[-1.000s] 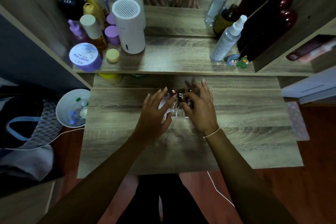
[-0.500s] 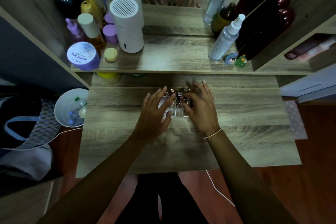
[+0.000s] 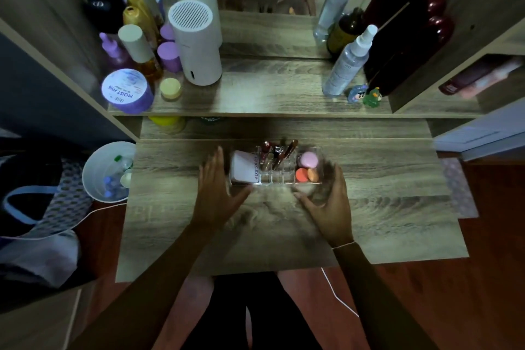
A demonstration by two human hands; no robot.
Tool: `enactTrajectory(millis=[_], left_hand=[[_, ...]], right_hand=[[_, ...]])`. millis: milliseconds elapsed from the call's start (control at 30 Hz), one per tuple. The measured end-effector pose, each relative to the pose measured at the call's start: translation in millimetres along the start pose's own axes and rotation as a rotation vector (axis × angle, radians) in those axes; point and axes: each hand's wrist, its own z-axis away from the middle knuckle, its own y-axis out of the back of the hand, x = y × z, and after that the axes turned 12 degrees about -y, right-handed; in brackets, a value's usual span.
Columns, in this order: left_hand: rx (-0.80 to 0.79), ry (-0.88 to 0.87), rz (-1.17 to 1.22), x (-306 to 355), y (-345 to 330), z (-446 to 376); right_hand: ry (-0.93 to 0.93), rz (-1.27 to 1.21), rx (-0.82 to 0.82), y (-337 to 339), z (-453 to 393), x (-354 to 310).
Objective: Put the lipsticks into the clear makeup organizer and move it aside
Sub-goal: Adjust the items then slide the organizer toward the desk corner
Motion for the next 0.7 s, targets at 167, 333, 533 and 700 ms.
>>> enactTrajectory(millis=[167,333,533,700], left_hand=[[-0.055,0.153,0.064,-12.4,-6.7,2.2],[-0.073,0.103,0.054,-17.8,-18.3,-2.1],[-0.006,0.081,0.104,-17.3,-27.1,-1.3],[-0.001,0.112,0.076,-16.4,-27.5,-3.0]], right_hand=[[-0.092,0.043,-0.102,-8.0,-8.7,20.2],[-0.066,0.090,-0.105,-16.8,-19.5,26.3],[-0.025,0.144,-0.031,-23.8,-23.6,33.8],[-0.018,0.161,0.020,-29.5,-24.5,35.4]])
